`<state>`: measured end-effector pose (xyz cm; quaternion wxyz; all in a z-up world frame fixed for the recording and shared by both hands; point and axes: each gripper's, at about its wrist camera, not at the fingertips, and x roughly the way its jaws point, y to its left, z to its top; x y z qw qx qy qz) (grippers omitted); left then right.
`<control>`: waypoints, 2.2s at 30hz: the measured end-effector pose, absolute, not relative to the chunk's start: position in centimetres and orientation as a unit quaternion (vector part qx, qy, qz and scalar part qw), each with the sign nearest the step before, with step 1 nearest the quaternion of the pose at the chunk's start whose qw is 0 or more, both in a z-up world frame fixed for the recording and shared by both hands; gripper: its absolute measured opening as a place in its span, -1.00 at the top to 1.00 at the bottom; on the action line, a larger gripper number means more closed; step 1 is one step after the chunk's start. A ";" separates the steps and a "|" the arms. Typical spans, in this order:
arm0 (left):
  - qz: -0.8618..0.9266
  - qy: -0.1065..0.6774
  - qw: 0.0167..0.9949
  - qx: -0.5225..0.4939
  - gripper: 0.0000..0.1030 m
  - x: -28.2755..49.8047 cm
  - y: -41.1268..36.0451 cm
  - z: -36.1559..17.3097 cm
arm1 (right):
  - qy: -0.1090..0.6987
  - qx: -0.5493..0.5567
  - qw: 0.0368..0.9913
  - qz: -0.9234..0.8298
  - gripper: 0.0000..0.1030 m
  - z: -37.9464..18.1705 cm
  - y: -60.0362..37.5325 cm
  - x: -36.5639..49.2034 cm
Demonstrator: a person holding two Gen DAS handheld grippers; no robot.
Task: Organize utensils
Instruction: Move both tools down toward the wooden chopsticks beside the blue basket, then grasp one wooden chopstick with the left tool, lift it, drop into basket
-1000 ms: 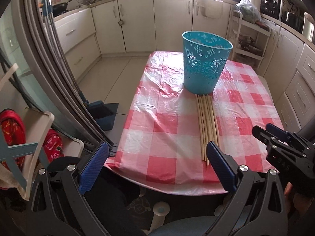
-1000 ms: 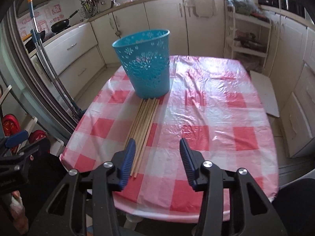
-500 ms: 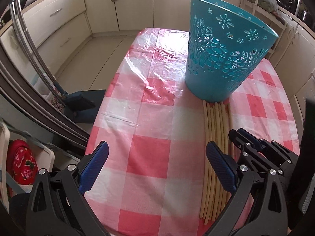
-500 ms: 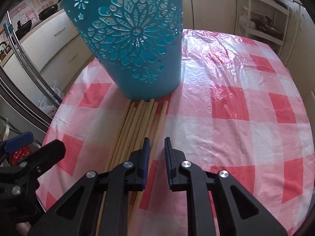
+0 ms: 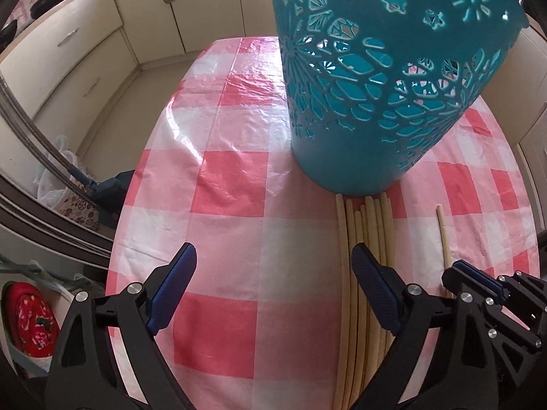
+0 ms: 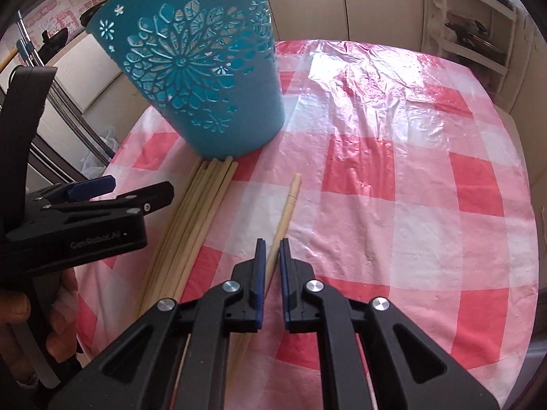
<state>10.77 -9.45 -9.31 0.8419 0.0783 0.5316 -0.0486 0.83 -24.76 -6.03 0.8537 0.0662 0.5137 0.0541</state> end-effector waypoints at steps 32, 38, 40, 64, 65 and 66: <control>-0.123 0.529 0.833 0.106 0.88 11.4 -11.2 -9.5 | 0.489 0.114 0.861 0.079 0.82 -6.8 -24.6 0.5; -0.165 0.551 0.816 0.049 0.91 10.6 -9.6 -7.1 | 0.489 0.115 0.861 0.081 0.82 -6.8 -24.7 0.6; -0.182 0.541 0.821 0.013 0.91 10.0 -8.0 -4.1 | 0.490 0.118 0.860 0.081 0.82 -6.8 -24.8 0.7; -0.111 0.190 0.973 -0.071 0.91 18.8 -13.6 9.1 | 0.487 0.121 0.861 0.080 0.82 -7.0 -24.9 0.8; -0.110 0.198 0.972 -0.067 0.91 18.6 -13.3 8.2 | 0.487 0.120 0.861 0.080 0.82 -7.0 -24.9 0.8; -0.108 0.211 0.970 -0.055 0.91 18.8 -13.4 7.3 | 0.487 0.119 0.862 0.080 0.82 -7.0 -24.8 0.7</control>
